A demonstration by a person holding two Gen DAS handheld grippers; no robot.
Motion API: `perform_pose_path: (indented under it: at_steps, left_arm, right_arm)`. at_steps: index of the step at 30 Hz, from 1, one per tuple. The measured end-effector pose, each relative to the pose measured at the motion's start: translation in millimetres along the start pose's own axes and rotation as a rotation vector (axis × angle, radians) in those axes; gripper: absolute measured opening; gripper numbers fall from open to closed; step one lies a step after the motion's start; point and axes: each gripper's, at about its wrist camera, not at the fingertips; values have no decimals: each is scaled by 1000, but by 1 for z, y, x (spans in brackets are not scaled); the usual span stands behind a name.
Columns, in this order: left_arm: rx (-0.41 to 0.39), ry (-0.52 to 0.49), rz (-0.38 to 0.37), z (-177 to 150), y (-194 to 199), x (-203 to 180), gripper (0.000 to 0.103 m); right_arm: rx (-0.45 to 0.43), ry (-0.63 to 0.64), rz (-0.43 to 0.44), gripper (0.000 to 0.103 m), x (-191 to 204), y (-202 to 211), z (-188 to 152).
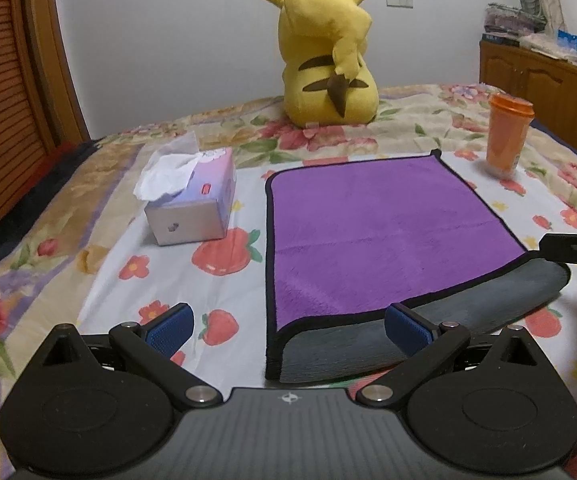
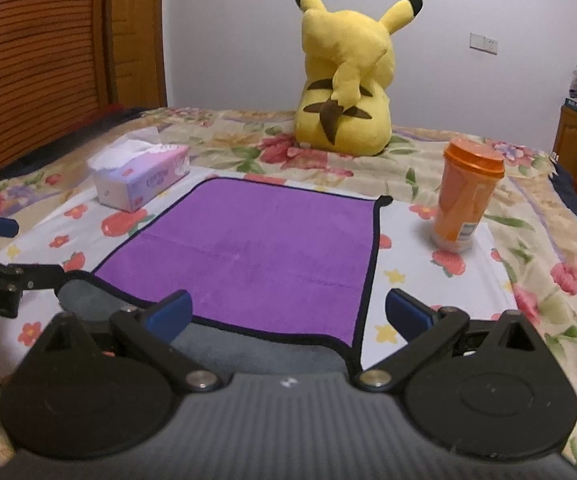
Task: Fold towel
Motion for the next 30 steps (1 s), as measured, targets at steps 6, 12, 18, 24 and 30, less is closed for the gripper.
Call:
perform_pose_path:
  at_steps: [6,12,18,24,30]
  left_arm:
    - [46,6,-23,-2,-18,4,97]
    - [98,27,-40,-3,-34,10,87]
    - [153,56,-68,-5,-46,16,72]
    - [165,51,-97,-7,-46,12,65]
    - [193,33,-107,-11,-49,8,55]
  right_arm:
    - [49,-13,8,93,-10,-15,-3]
    - [108,-47,13,89,-20,-27,-9]
    - [145,-82,25,89,-28,-32,-12]
    - [178,-119,44,89,-34,-36,-15]
    - [218,-168,75,86,-42,-41,-18]
Point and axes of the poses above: each gripper's, at about its wrist camera, not at the fingertips, and y roughly against the way its jaws point, x to its left, z to its top, and after that the axes turned 15 degrees about z, right-handed
